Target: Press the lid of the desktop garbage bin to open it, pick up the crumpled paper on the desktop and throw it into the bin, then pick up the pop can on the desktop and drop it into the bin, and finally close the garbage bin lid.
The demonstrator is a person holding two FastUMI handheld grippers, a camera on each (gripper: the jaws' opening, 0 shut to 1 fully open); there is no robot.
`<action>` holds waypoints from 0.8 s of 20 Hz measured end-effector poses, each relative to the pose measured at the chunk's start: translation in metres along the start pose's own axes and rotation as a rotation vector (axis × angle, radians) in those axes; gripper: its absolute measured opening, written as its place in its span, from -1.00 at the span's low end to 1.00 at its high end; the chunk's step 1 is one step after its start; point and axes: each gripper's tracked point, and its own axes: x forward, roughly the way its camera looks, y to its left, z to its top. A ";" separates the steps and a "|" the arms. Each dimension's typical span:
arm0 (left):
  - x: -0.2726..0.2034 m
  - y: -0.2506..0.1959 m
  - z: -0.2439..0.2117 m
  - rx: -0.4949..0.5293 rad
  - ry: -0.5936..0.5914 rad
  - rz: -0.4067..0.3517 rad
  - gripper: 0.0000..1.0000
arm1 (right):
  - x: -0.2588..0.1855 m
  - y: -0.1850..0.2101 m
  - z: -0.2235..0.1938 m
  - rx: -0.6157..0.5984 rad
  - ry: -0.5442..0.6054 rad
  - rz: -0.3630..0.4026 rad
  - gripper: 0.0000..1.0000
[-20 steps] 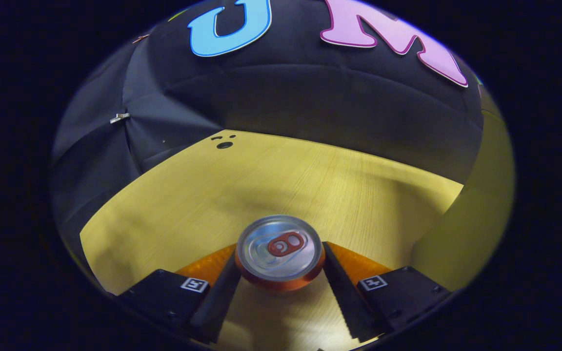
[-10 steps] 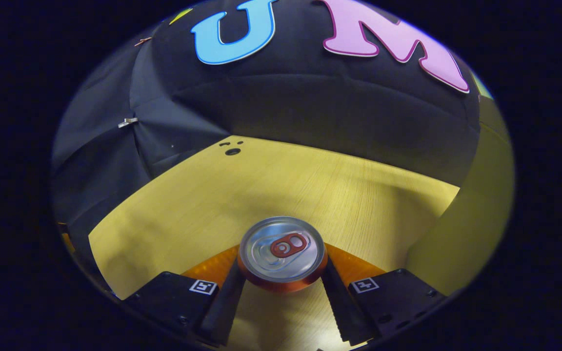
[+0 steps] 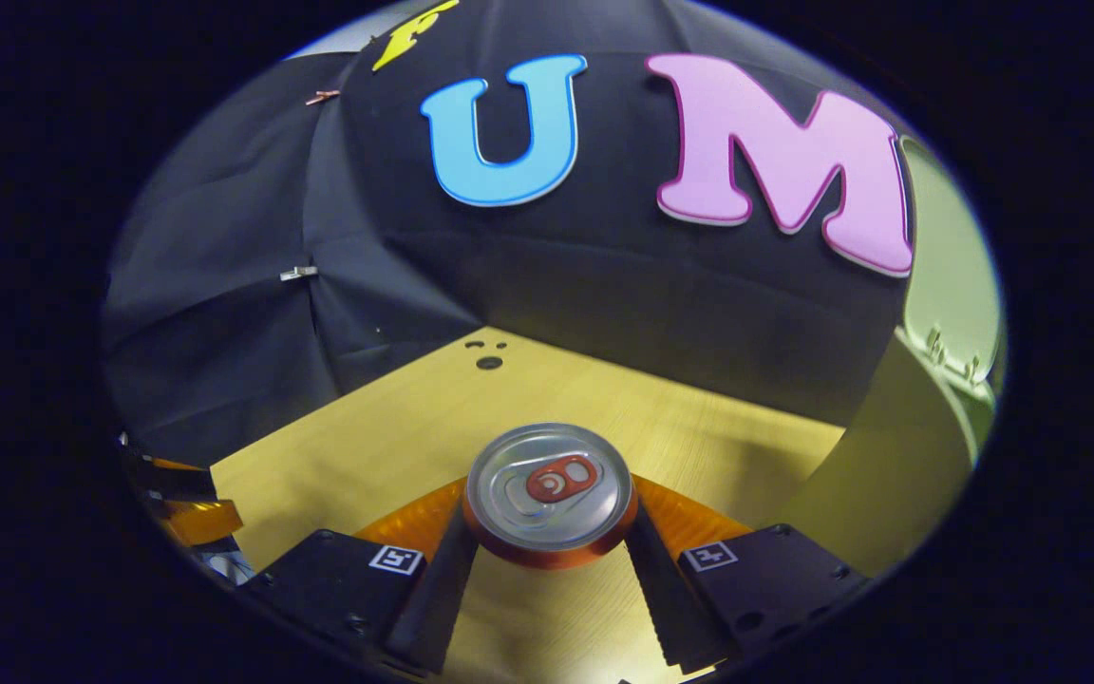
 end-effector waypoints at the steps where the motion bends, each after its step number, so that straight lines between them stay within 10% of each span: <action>1: 0.000 -0.001 0.000 0.000 -0.001 -0.006 0.92 | -0.007 0.000 0.012 -0.012 -0.020 0.005 0.67; 16: 0.029 -0.079 0.018 0.163 -0.035 -0.186 0.92 | -0.113 -0.079 0.121 -0.002 -0.228 -0.169 0.67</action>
